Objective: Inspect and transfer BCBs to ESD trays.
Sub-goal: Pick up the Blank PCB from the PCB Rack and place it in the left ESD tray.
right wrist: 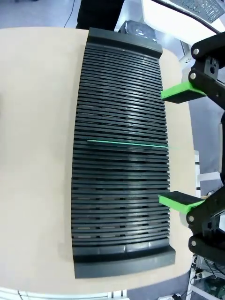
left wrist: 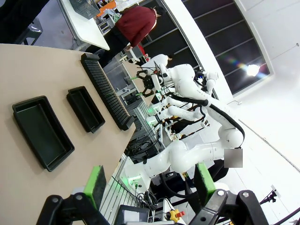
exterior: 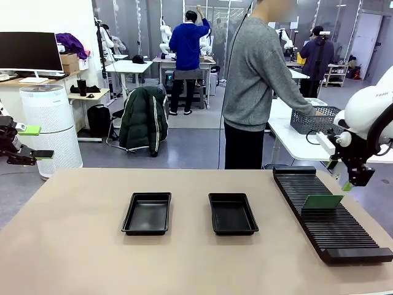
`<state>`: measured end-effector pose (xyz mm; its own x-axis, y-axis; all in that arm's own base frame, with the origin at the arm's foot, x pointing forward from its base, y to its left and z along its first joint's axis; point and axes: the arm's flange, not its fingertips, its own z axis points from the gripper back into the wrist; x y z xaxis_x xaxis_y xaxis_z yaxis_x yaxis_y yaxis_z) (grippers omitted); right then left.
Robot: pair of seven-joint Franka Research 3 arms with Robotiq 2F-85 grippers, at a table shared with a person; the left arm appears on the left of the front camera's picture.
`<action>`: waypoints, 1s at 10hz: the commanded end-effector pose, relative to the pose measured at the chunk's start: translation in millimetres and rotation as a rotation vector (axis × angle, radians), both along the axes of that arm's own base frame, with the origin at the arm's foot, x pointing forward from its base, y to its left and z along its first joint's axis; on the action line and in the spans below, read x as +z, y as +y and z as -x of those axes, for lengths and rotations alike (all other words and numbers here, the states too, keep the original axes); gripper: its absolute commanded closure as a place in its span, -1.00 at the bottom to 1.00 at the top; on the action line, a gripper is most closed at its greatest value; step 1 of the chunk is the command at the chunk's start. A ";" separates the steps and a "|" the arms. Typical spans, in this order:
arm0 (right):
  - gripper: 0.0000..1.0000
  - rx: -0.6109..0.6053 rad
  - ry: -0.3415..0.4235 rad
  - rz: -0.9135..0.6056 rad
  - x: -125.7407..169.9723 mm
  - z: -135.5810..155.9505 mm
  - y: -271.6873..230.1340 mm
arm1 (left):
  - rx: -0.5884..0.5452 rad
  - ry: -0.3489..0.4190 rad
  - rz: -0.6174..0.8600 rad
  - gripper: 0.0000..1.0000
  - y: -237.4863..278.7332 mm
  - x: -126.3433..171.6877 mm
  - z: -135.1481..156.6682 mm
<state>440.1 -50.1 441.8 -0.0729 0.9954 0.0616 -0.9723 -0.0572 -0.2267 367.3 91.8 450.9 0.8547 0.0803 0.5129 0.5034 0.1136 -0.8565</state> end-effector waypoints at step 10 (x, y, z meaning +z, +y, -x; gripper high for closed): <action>-1.00 -0.030 -0.076 0.000 -88.5 -7.2 6.4 | 0.005 0.007 0.006 -1.00 1.1 0.6 0.1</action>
<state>452.0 -45.6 356.3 -0.0423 0.9985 0.0360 -0.9637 -0.0312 -0.2653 367.3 91.9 450.9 0.8547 0.0804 0.5129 0.5033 0.1137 -0.8566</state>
